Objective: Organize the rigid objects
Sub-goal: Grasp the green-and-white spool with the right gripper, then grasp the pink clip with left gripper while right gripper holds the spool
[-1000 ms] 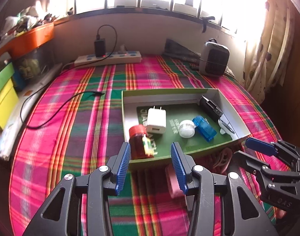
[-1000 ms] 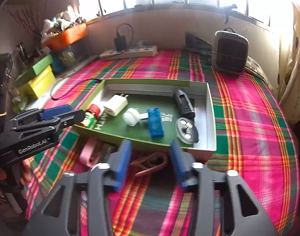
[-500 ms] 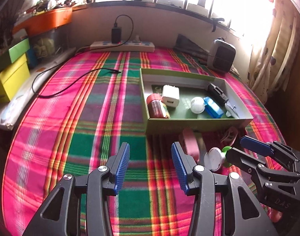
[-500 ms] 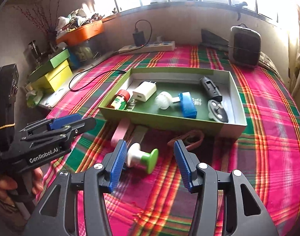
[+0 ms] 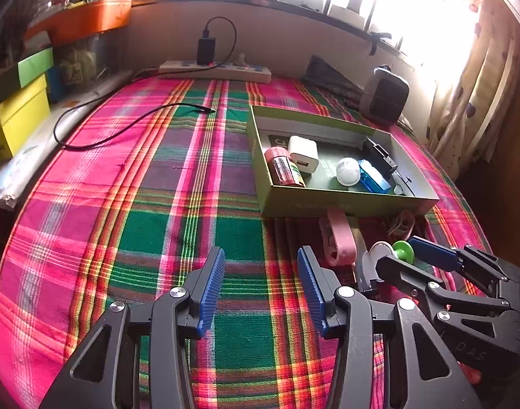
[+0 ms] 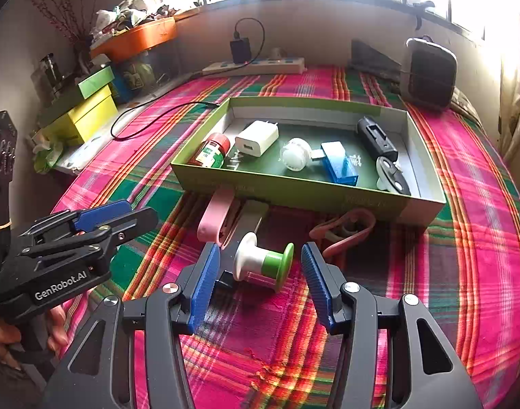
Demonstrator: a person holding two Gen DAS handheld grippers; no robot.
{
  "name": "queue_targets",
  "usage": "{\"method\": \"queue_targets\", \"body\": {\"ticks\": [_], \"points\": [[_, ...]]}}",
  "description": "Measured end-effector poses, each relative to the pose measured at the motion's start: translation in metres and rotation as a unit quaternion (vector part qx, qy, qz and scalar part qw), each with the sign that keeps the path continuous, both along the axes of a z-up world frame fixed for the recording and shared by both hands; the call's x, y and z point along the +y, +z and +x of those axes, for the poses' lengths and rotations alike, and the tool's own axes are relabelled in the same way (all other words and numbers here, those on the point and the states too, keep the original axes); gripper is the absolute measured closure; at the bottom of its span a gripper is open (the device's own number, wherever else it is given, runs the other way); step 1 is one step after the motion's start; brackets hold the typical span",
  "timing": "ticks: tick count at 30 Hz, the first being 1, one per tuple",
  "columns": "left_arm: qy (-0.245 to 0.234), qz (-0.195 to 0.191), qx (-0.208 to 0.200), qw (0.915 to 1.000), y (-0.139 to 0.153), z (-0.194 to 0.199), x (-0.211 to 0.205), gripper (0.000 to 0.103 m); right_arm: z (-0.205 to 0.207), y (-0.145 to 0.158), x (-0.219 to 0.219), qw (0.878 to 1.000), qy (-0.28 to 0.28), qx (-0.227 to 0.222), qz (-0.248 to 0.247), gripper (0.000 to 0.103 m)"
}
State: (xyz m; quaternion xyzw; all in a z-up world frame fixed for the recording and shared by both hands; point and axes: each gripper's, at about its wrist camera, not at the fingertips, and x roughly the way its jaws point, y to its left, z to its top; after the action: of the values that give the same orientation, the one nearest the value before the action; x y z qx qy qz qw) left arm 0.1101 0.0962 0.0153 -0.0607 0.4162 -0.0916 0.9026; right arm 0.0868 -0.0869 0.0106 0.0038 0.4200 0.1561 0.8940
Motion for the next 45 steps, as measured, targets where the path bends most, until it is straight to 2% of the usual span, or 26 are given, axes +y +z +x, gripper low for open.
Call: {"method": "queue_targets", "body": {"ticks": [13, 14, 16, 18, 26, 38, 45], "points": [[-0.015, -0.008, 0.01, 0.9998, -0.008, 0.003, -0.001, 0.059, 0.004, -0.005, 0.0, 1.0, -0.017, 0.002, 0.001, 0.052], [-0.015, -0.008, 0.011, 0.9998, -0.008, 0.003, -0.002, 0.059, 0.004, -0.006, -0.001, 1.0, -0.018, 0.001, 0.0, 0.054], [-0.015, -0.008, 0.012, 0.9998, -0.009, 0.004, -0.002, 0.059, 0.004, -0.007, -0.002, 1.0, -0.019, 0.002, -0.001, 0.065], [-0.016, -0.009, 0.013, 0.9998, -0.009, 0.004, -0.002, 0.059, 0.005, -0.008, -0.003, 1.0, -0.02, 0.007, 0.002, 0.067], [-0.021, -0.009, 0.015, 0.9996, -0.008, 0.004, -0.005, 0.059, 0.002, -0.008, -0.006, 1.0, -0.015, -0.002, 0.004, 0.068], [-0.058, -0.034, 0.024, 0.9975, 0.001, 0.009, -0.032, 0.056, -0.006, -0.005, -0.027, 1.0, -0.027, -0.011, 0.011, 0.068], [-0.063, -0.009, 0.031, 0.9975, -0.002, 0.018, -0.053, 0.055, -0.009, -0.004, -0.043, 0.999, -0.037, -0.014, 0.017, 0.068]]}}
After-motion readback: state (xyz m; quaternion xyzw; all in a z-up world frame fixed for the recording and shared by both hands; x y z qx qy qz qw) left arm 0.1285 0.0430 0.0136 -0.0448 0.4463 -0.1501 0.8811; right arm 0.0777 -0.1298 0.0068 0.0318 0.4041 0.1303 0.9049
